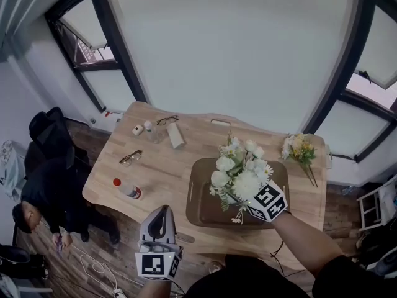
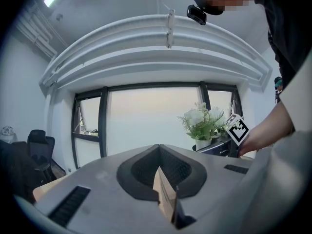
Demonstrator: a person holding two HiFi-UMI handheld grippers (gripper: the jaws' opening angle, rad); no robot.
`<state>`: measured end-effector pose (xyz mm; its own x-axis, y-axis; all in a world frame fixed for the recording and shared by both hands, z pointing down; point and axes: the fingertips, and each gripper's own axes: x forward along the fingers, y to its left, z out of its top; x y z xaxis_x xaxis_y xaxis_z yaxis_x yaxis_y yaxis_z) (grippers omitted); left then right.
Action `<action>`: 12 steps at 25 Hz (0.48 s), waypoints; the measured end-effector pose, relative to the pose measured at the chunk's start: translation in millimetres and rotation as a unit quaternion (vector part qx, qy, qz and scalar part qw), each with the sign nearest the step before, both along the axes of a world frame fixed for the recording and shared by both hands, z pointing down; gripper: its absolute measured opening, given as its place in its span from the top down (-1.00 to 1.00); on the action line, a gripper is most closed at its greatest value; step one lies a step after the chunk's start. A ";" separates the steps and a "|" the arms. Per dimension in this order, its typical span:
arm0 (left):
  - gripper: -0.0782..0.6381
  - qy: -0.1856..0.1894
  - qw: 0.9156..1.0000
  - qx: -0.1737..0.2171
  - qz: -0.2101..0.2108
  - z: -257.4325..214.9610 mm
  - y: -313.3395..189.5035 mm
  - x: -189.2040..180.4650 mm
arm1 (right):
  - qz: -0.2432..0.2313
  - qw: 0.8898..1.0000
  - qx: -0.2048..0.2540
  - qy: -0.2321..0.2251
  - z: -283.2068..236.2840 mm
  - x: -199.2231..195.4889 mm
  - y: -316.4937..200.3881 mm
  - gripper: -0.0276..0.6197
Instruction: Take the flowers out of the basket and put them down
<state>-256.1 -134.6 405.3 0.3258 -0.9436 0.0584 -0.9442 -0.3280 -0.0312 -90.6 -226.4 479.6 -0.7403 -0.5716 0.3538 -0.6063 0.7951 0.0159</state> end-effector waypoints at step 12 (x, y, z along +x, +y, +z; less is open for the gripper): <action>0.78 0.018 1.000 0.006 0.022 -6.8 -2.8 17.9 | 0.053 0.998 0.023 -0.002 -57.2 44.3 18.2 0.12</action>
<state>-238.2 -137.4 398.4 0.3684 -0.9291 0.0339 -0.9296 -0.3686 -0.0009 -46.2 -208.2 422.4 -0.6765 -0.6617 0.3232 -0.6865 0.7255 0.0487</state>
